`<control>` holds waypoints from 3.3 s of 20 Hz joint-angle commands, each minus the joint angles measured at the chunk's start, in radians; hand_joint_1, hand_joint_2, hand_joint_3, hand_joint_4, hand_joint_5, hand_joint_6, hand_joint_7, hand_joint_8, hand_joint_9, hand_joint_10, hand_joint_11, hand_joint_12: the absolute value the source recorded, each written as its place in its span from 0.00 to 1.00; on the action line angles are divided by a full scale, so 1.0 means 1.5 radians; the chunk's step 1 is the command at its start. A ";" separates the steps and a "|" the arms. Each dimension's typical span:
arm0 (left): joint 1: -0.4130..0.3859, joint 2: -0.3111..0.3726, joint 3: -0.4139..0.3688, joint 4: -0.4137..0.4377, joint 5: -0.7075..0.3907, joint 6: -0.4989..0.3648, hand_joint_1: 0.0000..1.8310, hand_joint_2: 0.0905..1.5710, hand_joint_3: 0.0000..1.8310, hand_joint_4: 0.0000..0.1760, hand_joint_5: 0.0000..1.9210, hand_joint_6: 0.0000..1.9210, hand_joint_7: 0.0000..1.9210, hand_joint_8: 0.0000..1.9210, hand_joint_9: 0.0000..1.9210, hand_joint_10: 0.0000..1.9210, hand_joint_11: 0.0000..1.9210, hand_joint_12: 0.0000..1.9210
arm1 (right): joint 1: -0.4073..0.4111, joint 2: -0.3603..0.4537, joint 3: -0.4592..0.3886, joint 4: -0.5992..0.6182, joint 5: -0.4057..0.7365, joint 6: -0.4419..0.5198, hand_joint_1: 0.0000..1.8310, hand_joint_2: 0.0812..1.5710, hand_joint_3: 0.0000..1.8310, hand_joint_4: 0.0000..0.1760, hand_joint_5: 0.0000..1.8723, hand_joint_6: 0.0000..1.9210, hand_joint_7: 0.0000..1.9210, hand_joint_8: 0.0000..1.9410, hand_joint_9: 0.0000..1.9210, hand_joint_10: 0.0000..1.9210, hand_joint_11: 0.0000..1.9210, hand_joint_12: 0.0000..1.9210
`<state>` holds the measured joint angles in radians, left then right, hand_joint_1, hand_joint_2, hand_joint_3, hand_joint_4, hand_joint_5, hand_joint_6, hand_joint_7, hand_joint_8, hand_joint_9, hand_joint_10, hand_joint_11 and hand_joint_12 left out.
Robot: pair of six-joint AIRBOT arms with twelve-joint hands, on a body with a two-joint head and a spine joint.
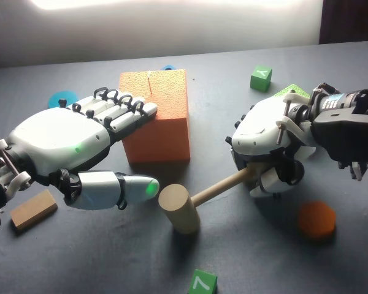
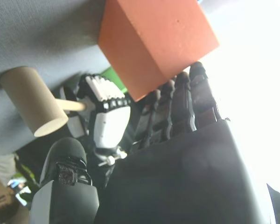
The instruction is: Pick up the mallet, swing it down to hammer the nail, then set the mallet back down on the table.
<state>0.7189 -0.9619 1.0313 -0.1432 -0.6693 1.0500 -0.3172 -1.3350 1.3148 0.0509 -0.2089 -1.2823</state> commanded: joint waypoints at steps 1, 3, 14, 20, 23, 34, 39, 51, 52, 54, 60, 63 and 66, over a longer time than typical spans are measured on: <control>0.000 0.001 -0.003 0.006 -0.046 -0.003 0.00 0.73 0.00 0.00 0.00 0.00 0.01 0.00 0.00 0.00 0.00 0.00 | 0.001 0.006 -0.002 -0.005 0.048 -0.007 0.41 0.80 0.00 0.00 0.56 1.00 0.61 1.00 0.67 1.00 0.78 1.00; -0.001 0.001 -0.003 0.006 -0.046 -0.004 0.00 0.73 0.00 0.00 0.02 0.01 0.02 0.01 0.01 0.00 0.00 0.00 | 0.003 0.009 -0.007 -0.005 0.047 -0.007 0.42 0.82 0.00 0.00 0.58 1.00 0.65 1.00 0.71 1.00 0.84 1.00; -0.001 0.001 -0.004 0.006 -0.045 -0.007 0.00 0.73 0.00 0.00 0.02 0.00 0.02 0.00 0.01 0.00 0.00 0.00 | 0.014 0.094 -0.107 -0.005 0.049 0.003 0.48 0.88 0.00 0.00 0.56 1.00 0.73 1.00 0.81 1.00 0.92 1.00; -0.002 0.001 -0.004 0.006 -0.042 -0.007 0.00 0.74 0.00 0.00 0.03 0.00 0.03 0.00 0.03 0.01 0.02 0.01 | 0.044 0.200 -0.189 -0.005 0.066 0.045 0.44 0.90 0.00 0.00 0.55 1.00 0.71 1.00 0.80 1.00 0.91 1.00; -0.002 0.001 -0.005 0.006 -0.040 -0.007 0.00 0.74 0.00 0.00 0.04 0.01 0.03 0.01 0.03 0.01 0.02 0.01 | 0.060 0.239 -0.210 -0.005 0.072 0.046 0.45 0.89 0.00 0.00 0.55 1.00 0.71 1.00 0.80 1.00 0.91 1.00; 0.003 0.001 -0.008 0.006 -0.038 -0.007 0.00 0.74 0.00 0.00 0.03 0.00 0.03 0.00 0.02 0.00 0.01 0.01 | 0.134 0.272 -0.209 -0.005 0.285 0.002 0.39 0.90 0.00 0.00 0.54 1.00 0.68 1.00 0.78 1.00 0.90 1.00; 0.004 0.001 -0.008 0.006 -0.038 -0.008 0.00 0.74 0.00 0.00 0.03 0.00 0.03 0.00 0.03 0.00 0.02 0.01 | 0.170 0.188 -0.169 0.476 0.347 -0.491 0.38 0.89 0.00 0.00 0.58 1.00 0.70 1.00 0.79 1.00 0.91 1.00; 0.001 0.000 -0.008 0.006 -0.038 -0.008 0.00 0.75 0.00 0.00 0.04 0.00 0.03 0.00 0.03 0.00 0.02 0.01 | 0.180 0.083 -0.130 0.606 0.438 -0.523 0.38 0.90 0.00 0.00 0.60 1.00 0.73 1.00 0.82 1.00 0.93 1.00; 0.001 0.000 -0.008 0.006 -0.038 -0.008 0.00 0.75 0.00 0.00 0.04 0.00 0.04 0.00 0.03 0.00 0.02 0.01 | 0.178 0.078 -0.129 0.607 0.445 -0.523 0.40 0.89 0.00 0.00 0.59 1.00 0.73 1.00 0.82 1.00 0.93 1.00; 0.001 -0.001 -0.008 0.006 -0.035 -0.008 0.00 0.75 0.00 0.00 0.04 0.00 0.04 0.00 0.04 0.00 0.02 0.02 | 0.176 0.068 -0.124 0.612 0.454 -0.523 0.40 0.89 0.00 0.00 0.61 1.00 0.74 1.00 0.82 1.00 0.93 1.00; 0.000 -0.008 -0.004 0.006 -0.035 -0.008 0.00 0.74 0.00 0.00 0.03 0.00 0.03 0.00 0.03 0.00 0.02 0.01 | 0.178 0.055 -0.118 0.638 0.460 -0.523 0.40 0.89 0.00 0.00 0.61 1.00 0.74 1.00 0.82 1.00 0.93 1.00; 0.000 -0.011 -0.003 0.006 -0.035 -0.008 0.00 0.75 0.00 0.00 0.03 0.00 0.02 0.00 0.02 0.00 0.01 0.01 | 0.166 0.042 -0.099 0.641 0.466 -0.515 0.40 0.89 0.00 0.00 0.61 1.00 0.73 1.00 0.82 1.00 0.93 1.00; 0.000 -0.011 -0.002 0.006 -0.035 -0.007 0.00 0.75 0.00 0.00 0.03 0.00 0.03 0.00 0.02 0.00 0.01 0.01 | 0.148 0.028 -0.071 0.680 0.445 -0.515 0.41 0.88 0.00 0.00 0.61 1.00 0.73 1.00 0.82 1.00 0.93 1.00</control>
<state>0.7231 -0.9695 1.0264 -0.1497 -0.6765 1.0439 -0.1108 -1.3006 1.2106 1.1069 0.4072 -2.0594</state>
